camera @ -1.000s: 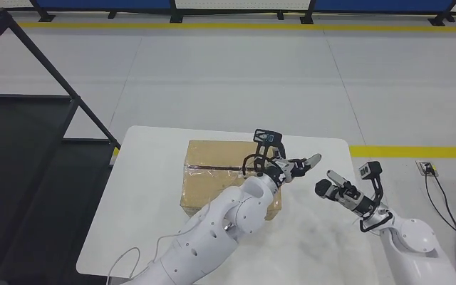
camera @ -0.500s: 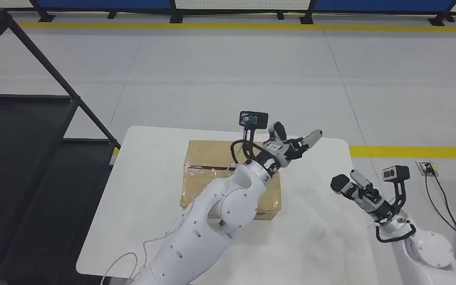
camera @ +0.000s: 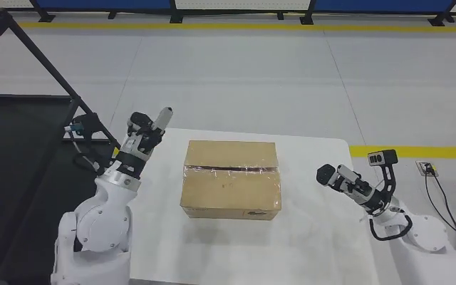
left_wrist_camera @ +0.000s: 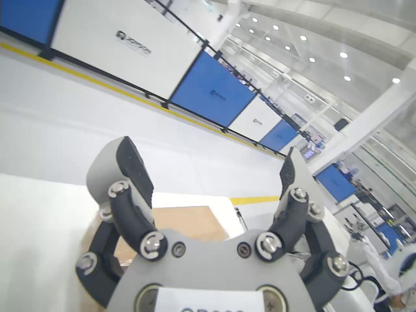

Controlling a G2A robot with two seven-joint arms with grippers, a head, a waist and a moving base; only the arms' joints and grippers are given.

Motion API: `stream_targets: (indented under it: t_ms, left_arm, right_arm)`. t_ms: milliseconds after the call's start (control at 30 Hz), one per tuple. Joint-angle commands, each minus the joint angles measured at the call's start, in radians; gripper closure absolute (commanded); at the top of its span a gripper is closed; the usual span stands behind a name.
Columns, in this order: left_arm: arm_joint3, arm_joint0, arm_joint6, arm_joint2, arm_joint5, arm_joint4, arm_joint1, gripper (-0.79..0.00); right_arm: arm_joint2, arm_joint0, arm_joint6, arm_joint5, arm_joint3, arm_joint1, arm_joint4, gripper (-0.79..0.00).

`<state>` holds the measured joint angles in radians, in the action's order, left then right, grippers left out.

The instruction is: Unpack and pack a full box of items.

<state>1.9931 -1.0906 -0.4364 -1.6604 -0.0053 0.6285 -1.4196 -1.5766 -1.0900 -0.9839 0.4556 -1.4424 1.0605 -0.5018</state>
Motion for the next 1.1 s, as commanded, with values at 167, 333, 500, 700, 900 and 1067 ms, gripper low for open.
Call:
stream_targets:
  t_ms: [167,333,500,700,900,1067]
  left_arm:
    - [-0.033,-0.145,-0.062,-0.227,-0.045,-0.108,0.022,-0.785]
    - [-0.065,-0.183,-0.067,-0.261,-0.057,-0.171,0.030,-0.785]
    - [-0.074,-0.210,-0.052,-0.282,-0.063,-0.216,0.036,-0.785]
    - [-0.087,-0.218,-0.052,-0.294,-0.063,-0.244,0.045,-0.785]
    - [-0.100,-0.211,-0.053,-0.289,-0.063,-0.253,0.054,-0.785]
    - [-0.107,-0.212,-0.048,-0.288,-0.064,-0.259,0.062,-0.785]
  right_arm:
    - [0.128,0.076,0.061,-0.121,-0.013,0.015,0.070,-0.785]
    - [0.286,0.228,0.085,-0.202,0.055,0.042,0.135,-0.785]
    - [0.387,0.341,0.072,-0.235,0.154,0.065,0.155,-0.785]
    - [0.470,0.406,0.081,-0.227,0.222,0.085,0.217,-0.785]
    - [0.520,0.445,0.118,-0.235,0.262,0.103,0.238,-0.785]
    - [0.552,0.487,0.136,-0.279,0.308,0.121,0.218,-0.785]
